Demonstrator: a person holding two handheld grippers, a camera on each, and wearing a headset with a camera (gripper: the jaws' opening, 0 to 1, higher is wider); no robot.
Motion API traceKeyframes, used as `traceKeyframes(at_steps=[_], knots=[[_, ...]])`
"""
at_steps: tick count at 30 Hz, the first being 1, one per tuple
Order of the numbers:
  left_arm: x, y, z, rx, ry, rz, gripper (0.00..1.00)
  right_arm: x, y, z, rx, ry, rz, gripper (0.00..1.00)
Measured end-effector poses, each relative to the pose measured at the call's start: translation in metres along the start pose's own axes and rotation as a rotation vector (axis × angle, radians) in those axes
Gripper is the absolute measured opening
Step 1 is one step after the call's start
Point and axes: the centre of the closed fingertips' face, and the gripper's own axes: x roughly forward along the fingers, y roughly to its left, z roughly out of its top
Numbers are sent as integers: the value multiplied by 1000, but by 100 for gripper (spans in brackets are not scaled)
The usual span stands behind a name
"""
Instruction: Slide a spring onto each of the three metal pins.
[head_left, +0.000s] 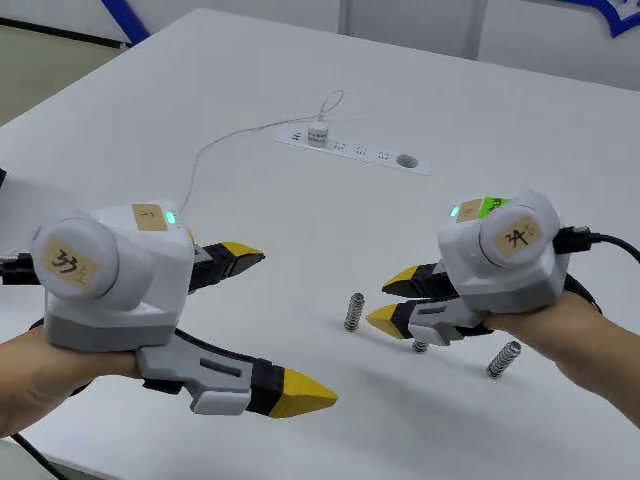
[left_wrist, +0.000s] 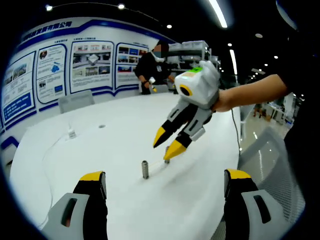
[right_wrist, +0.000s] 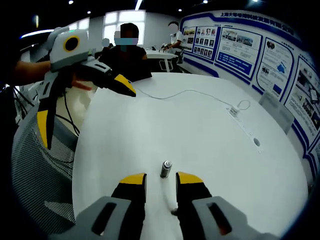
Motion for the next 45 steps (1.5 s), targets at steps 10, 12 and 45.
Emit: traceKeyframes(at_steps=[10,12,45], knots=[[2,4,18,17,-27,15,100,-66,-14,-3,135,-178,-133,31],[2,4,28,-14,-74,16,100,-79,-17,-8,156,-193,-161,32],[-7,12,31,-8,-68,69,100,-176,-20,-78,458,-296,-414,63]])
